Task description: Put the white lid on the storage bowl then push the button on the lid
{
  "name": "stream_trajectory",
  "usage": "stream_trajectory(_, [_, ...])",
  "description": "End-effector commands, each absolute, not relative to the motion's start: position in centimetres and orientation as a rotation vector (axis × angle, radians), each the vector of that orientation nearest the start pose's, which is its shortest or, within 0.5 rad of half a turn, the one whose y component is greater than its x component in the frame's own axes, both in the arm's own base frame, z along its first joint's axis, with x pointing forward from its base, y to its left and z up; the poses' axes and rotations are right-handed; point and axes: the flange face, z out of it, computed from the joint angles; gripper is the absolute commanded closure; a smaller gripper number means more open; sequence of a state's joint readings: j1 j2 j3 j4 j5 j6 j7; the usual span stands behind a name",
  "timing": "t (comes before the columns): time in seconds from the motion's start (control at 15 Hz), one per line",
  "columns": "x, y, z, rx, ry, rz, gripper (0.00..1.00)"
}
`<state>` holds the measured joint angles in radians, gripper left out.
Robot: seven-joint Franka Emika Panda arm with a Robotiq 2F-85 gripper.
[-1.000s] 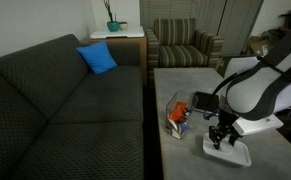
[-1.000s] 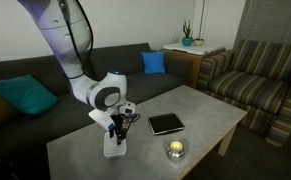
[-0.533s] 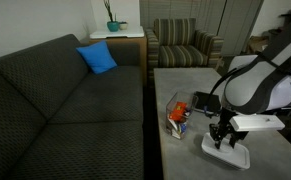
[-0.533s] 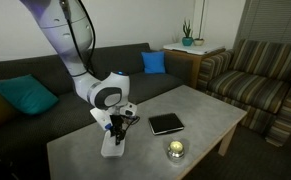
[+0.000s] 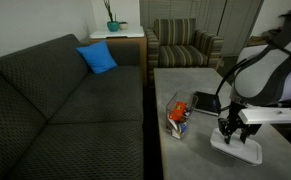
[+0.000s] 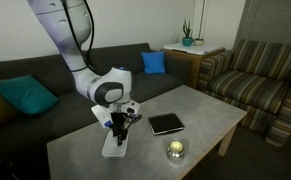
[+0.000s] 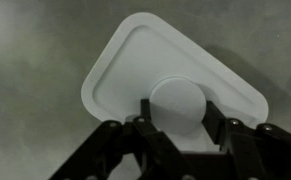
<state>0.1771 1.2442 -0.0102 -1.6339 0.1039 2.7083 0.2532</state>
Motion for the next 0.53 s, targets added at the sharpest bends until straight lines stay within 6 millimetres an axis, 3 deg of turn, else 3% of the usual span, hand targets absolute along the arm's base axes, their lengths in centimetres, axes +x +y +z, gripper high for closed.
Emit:
stream_trajectory(0.0, [56.3,8.6,-7.4,-3.179,0.206,0.279,0.71])
stream_trajectory(0.47, [56.0,9.6,-2.9,-3.215,-0.416,0.244,0.71])
